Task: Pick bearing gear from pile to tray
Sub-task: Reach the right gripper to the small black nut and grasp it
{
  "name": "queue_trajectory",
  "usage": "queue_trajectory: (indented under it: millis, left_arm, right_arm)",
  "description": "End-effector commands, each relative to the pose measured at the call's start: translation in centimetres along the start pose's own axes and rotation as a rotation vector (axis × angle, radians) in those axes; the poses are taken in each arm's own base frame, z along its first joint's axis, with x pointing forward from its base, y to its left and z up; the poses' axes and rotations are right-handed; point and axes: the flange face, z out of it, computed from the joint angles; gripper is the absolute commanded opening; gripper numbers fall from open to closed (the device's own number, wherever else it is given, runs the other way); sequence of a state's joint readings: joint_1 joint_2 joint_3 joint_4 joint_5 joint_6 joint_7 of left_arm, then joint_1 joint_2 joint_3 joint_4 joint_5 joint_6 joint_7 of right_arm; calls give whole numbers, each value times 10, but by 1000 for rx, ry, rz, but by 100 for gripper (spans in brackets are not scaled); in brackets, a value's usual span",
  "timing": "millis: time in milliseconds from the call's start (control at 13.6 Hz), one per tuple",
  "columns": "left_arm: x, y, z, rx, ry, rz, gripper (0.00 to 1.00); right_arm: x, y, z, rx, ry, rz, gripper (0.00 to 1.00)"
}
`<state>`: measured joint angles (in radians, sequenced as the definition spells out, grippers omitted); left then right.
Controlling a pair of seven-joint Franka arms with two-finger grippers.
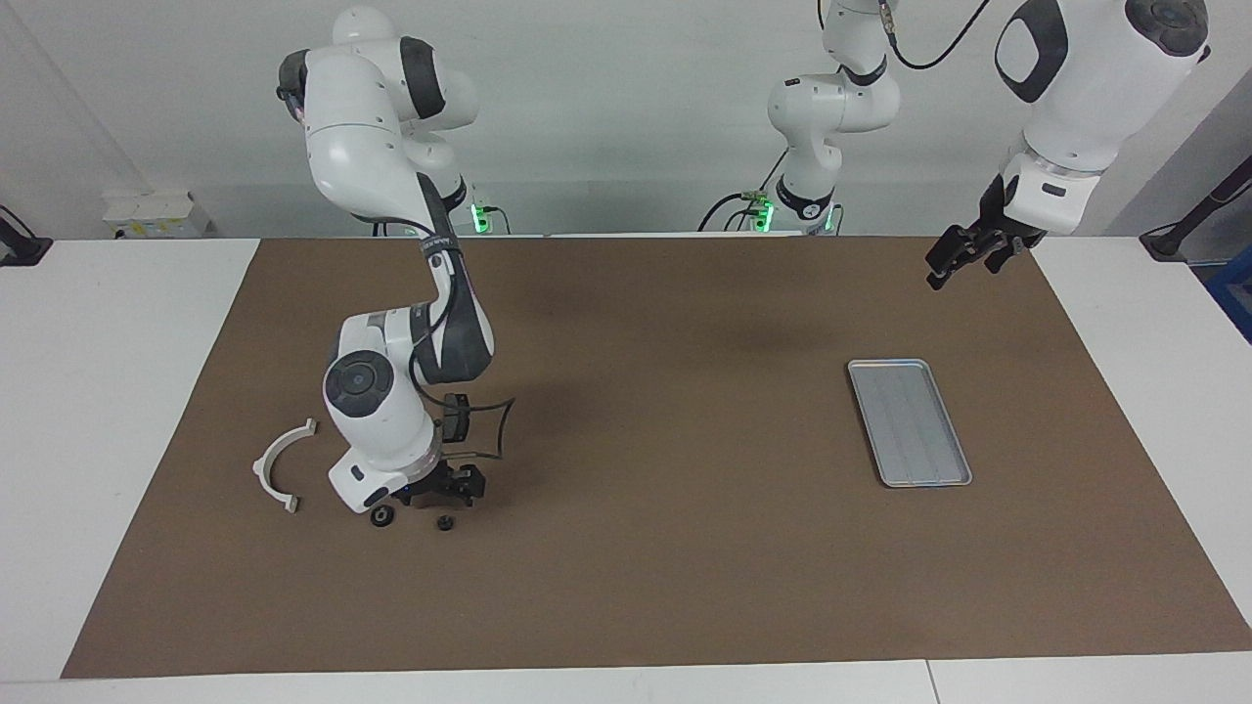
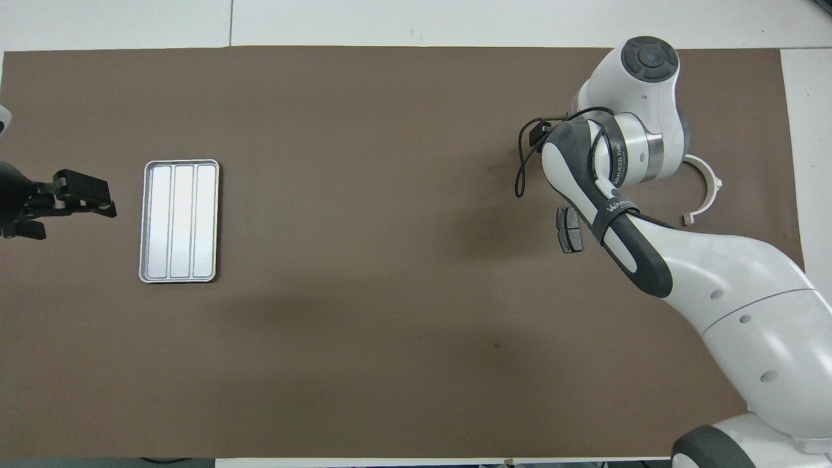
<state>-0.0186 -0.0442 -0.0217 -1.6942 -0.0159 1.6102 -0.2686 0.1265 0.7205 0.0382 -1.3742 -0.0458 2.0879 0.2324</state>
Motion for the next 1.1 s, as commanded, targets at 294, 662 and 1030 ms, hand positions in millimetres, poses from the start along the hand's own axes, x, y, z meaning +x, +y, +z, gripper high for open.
queue_trajectory:
  millis: [294, 662, 1030]
  left_arm:
    - [-7, -2, -5, 8, -1, 12, 100]
    - [-7, -2, -5, 8, -3, 12, 100]
    - [-7, -2, -5, 8, -1, 12, 100]
  right_arm:
    - [10, -3, 8, -39, 68, -2, 95]
    - [11, -2, 7, -33, 81, 11, 66]
    - [12, 3, 10, -20, 91, 25, 23]
